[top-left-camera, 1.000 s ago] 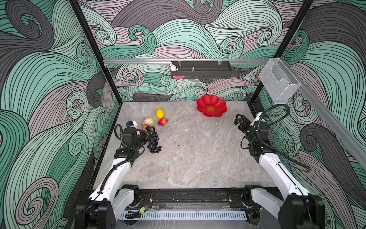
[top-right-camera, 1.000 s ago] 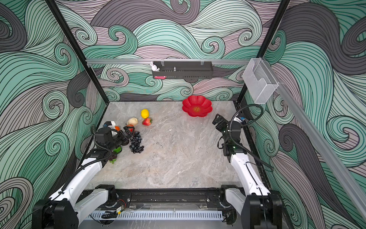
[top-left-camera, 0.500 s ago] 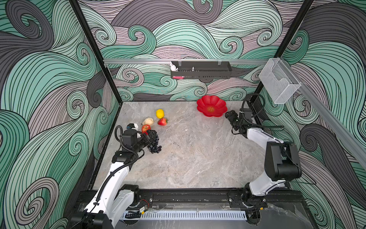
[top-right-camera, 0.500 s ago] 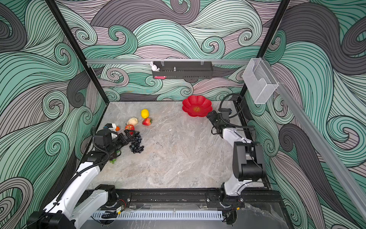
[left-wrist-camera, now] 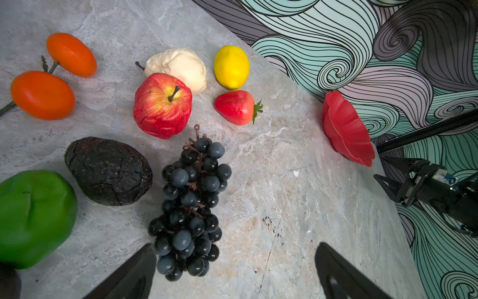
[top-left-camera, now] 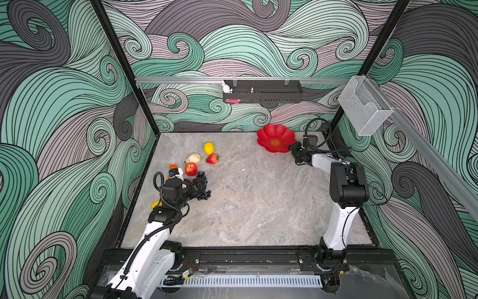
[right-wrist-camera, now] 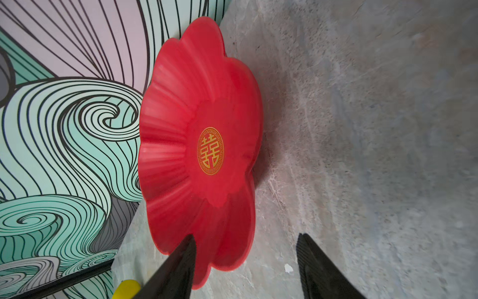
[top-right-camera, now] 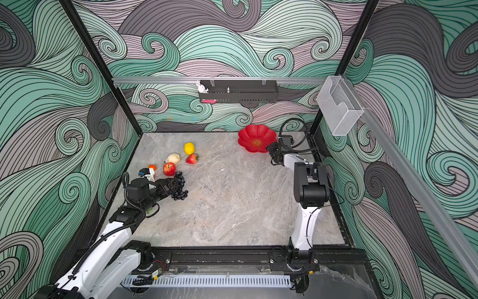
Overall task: Arrange fruit in a fruit bowl
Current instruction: Pick up the fruit bowl from the top-right of the table.
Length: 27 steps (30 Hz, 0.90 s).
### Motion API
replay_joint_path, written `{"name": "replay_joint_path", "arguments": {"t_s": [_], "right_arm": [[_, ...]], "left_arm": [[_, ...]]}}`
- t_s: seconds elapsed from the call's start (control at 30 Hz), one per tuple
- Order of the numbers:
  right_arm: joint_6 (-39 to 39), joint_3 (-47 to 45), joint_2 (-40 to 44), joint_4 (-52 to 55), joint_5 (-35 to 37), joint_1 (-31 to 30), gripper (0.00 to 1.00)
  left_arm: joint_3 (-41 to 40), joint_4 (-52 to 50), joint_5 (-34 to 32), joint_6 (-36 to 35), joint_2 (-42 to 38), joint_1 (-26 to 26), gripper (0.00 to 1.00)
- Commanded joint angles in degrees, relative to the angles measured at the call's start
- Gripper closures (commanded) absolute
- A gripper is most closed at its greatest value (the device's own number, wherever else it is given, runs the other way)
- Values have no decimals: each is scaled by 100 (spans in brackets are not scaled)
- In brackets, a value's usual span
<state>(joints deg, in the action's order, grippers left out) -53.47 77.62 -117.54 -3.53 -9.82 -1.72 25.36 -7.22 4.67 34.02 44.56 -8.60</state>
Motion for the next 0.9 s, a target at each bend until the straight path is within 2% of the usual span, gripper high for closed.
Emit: {"name": "replay_joint_path", "arguments": {"t_s": [0.0,0.17,0.27,0.4,0.5,0.67,0.87], "right_arm": [[-12,311,-232,443,-144,-32,43],[11,697,-545,842,-157,-39,57],[80,885,-652,1073,-167,-57,69],[148,869,-622,1126,-190,-117,85],[217,744,-484,1108,-211,-182,92],[383,223,-35,998,-157,-346,97],[531,-885,762,715,-497,-548,100]], "left_arm": [[98,125,-259,-163,36,-71,2],[100,100,-375,-181,44,-105,3],[89,91,-457,-194,63,-116,3],[91,79,-510,-194,62,-133,3],[83,80,-582,-207,71,-159,3],[65,59,-806,-247,133,-177,2],[47,63,-890,-256,138,-177,3]]}}
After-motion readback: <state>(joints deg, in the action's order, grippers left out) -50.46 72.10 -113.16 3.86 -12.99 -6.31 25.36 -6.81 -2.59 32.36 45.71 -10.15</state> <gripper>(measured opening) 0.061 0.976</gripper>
